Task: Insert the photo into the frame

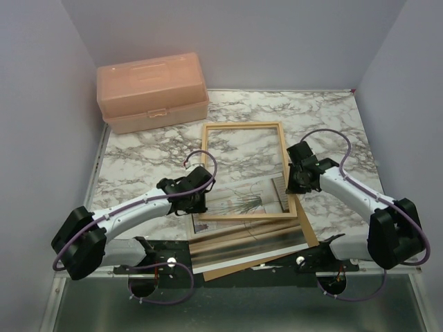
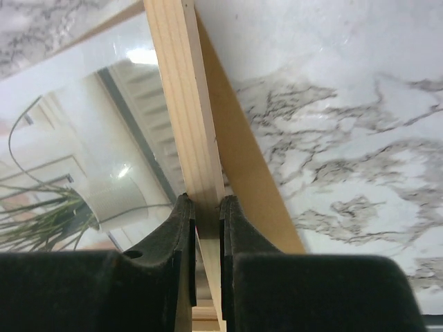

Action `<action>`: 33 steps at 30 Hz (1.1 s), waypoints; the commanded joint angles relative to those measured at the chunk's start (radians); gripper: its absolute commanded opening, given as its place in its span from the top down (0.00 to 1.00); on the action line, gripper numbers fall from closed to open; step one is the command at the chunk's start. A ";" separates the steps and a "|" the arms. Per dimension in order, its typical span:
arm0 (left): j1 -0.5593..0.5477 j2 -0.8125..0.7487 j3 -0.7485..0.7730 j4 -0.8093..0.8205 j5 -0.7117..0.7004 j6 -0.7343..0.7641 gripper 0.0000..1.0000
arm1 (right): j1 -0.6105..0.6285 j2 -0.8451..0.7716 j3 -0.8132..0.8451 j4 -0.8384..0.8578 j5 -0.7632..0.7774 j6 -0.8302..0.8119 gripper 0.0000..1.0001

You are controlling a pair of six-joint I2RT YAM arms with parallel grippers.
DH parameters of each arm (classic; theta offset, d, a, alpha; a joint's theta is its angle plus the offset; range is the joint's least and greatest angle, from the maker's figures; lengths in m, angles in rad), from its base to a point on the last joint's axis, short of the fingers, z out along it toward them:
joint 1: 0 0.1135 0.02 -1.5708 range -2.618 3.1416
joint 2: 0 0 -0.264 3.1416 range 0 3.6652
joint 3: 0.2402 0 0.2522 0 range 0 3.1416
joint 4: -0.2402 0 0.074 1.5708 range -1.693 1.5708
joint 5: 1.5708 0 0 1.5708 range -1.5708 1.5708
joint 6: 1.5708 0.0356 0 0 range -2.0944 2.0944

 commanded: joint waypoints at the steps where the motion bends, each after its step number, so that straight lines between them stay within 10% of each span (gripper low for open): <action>1: -0.016 0.067 0.132 0.195 0.127 -0.002 0.79 | -0.029 0.063 0.081 0.062 0.017 0.045 0.99; 18: -0.016 0.447 0.496 0.170 0.194 0.071 0.71 | -0.234 0.245 0.172 0.122 0.063 -0.089 0.99; 33: -0.016 0.496 0.501 0.165 0.228 0.088 0.24 | -0.319 0.264 0.112 0.135 0.136 -0.074 0.94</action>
